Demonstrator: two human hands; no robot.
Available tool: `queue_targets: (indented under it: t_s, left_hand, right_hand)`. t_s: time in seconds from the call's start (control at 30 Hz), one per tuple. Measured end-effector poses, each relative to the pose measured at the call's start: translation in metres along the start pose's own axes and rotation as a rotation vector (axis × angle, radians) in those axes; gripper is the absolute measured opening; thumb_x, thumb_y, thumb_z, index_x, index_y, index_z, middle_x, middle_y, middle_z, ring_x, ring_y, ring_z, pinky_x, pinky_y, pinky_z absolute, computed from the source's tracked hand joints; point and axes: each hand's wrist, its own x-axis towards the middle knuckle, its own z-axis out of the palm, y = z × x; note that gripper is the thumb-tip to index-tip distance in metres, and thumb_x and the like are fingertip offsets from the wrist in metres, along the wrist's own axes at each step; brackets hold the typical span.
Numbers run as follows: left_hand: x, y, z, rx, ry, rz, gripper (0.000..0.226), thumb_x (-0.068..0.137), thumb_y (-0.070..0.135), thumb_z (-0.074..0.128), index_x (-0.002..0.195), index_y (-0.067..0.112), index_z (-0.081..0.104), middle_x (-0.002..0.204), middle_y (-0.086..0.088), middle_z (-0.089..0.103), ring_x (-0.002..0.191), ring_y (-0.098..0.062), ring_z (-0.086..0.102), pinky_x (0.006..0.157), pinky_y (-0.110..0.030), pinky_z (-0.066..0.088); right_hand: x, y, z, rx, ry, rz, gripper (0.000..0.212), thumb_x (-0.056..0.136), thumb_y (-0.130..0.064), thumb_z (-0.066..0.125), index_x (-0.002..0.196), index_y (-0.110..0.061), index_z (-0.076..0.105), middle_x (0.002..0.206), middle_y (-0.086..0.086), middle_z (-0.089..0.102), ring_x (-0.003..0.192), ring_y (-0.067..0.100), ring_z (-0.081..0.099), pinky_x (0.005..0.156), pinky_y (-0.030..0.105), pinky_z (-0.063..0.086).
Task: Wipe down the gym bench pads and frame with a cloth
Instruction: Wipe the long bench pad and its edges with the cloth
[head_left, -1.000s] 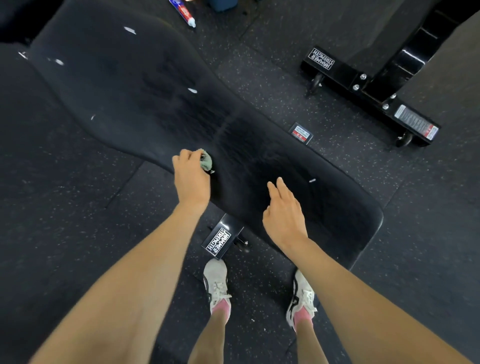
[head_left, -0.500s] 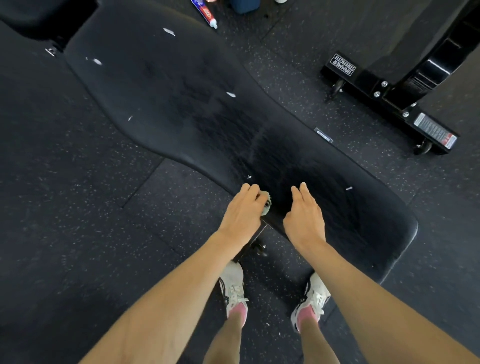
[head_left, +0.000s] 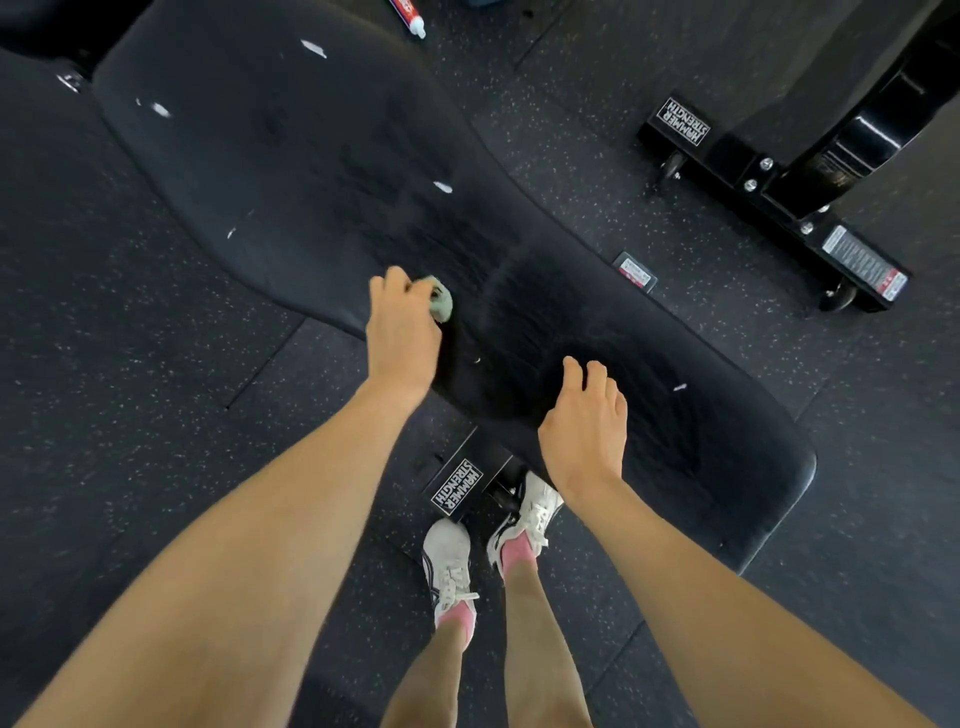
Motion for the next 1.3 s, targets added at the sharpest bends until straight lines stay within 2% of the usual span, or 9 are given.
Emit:
queue_targets:
  t_s: [0.17,0.3,0.43,0.63,0.77,0.9,1.07,1.2,1.3]
  left_hand:
    - [0.063,0.004,-0.025,-0.028,0.082,0.034,0.036,0.086,-0.008,0.05,0.118,0.004,0.061,0.108,-0.015,0.049,0.101,-0.03,0.044,0.071,-0.042,0.047]
    - [0.103,0.012,-0.012,-0.054,0.143,-0.185,0.034,0.09,-0.007,0.042,0.112,0.006,0.063,0.112,-0.013,0.049,0.102,-0.029,0.042,0.072,-0.031,0.039]
    - [0.109,0.034,0.011,-0.129,0.16,-0.251,0.033,0.092,-0.004,0.042,0.111,0.008,0.065,0.115,-0.012,0.052,0.097,-0.027,0.042,0.074,-0.026,0.036]
    - [0.103,0.052,0.016,-0.075,-0.041,-0.026,0.033,0.086,-0.009,0.049,0.115,0.002,0.062,0.118,-0.014,0.051,0.101,-0.03,0.041,0.081,-0.032,0.039]
    - [0.069,0.059,0.028,-0.239,-0.17,0.125,0.039,0.081,-0.015,0.047,0.108,0.004,0.068,0.106,-0.012,0.052,0.095,-0.022,0.041,0.083,-0.03,0.042]
    - [0.049,0.037,0.016,-0.318,0.0,-0.011,0.037,0.083,-0.013,0.051,0.111,0.004,0.068,0.103,-0.01,0.052,0.094,-0.015,0.041,0.08,-0.014,0.031]
    - [0.108,-0.011,-0.009,-0.225,0.129,-0.207,0.029,0.088,-0.007,0.047,0.106,0.004,0.068,0.109,-0.012,0.054,0.102,-0.028,0.046,0.081,-0.017,0.034]
    - [0.131,0.01,0.003,-0.17,0.111,-0.193,0.032,0.084,-0.01,0.044,0.104,0.005,0.064,0.11,-0.012,0.051,0.097,-0.026,0.041,0.079,-0.028,0.038]
    - [0.118,0.027,0.009,-0.132,-0.012,0.008,0.033,0.076,-0.011,0.051,0.105,0.002,0.061,0.109,-0.015,0.05,0.098,-0.03,0.041,0.083,-0.032,0.038]
  right_hand:
    - [0.035,0.001,-0.027,0.07,0.017,-0.063,0.059,0.095,-0.009,0.046,0.15,-0.01,0.023,0.153,0.014,0.023,0.135,0.027,0.032,0.112,0.035,0.028]
    - [0.067,-0.002,-0.042,0.057,-0.055,-0.172,0.063,0.097,-0.011,0.043,0.153,-0.012,0.014,0.161,0.012,0.0,0.148,0.026,0.01,0.119,0.037,0.02]
    - [0.087,-0.008,-0.044,0.043,-0.11,-0.236,0.065,0.098,-0.012,0.043,0.154,-0.012,0.01,0.162,0.01,-0.004,0.149,0.024,0.001,0.12,0.039,0.015]
    - [0.092,-0.004,-0.046,-0.06,-0.111,-0.28,0.065,0.099,-0.013,0.042,0.154,-0.012,0.008,0.162,0.01,-0.001,0.149,0.023,0.003,0.121,0.038,0.01]
    - [0.095,-0.004,-0.053,-0.086,-0.094,-0.287,0.059,0.099,-0.015,0.04,0.153,-0.011,0.015,0.161,0.009,0.007,0.148,0.021,0.011,0.121,0.036,0.01]
    - [0.095,-0.012,-0.058,-0.064,-0.093,-0.25,0.057,0.099,-0.013,0.04,0.152,-0.011,0.019,0.16,0.011,0.013,0.147,0.023,0.016,0.121,0.037,0.011]
    - [0.096,-0.029,-0.059,0.021,-0.067,-0.182,0.056,0.098,-0.011,0.042,0.15,-0.01,0.022,0.16,0.012,0.013,0.146,0.025,0.016,0.121,0.037,0.011]
    - [0.101,-0.041,-0.054,0.064,-0.052,-0.149,0.056,0.098,-0.01,0.04,0.151,-0.01,0.02,0.16,0.011,0.011,0.147,0.023,0.013,0.12,0.034,0.01]
    - [0.103,-0.052,-0.051,0.099,-0.041,-0.083,0.057,0.097,-0.008,0.041,0.151,-0.009,0.022,0.16,0.011,0.013,0.146,0.023,0.015,0.119,0.033,0.013]
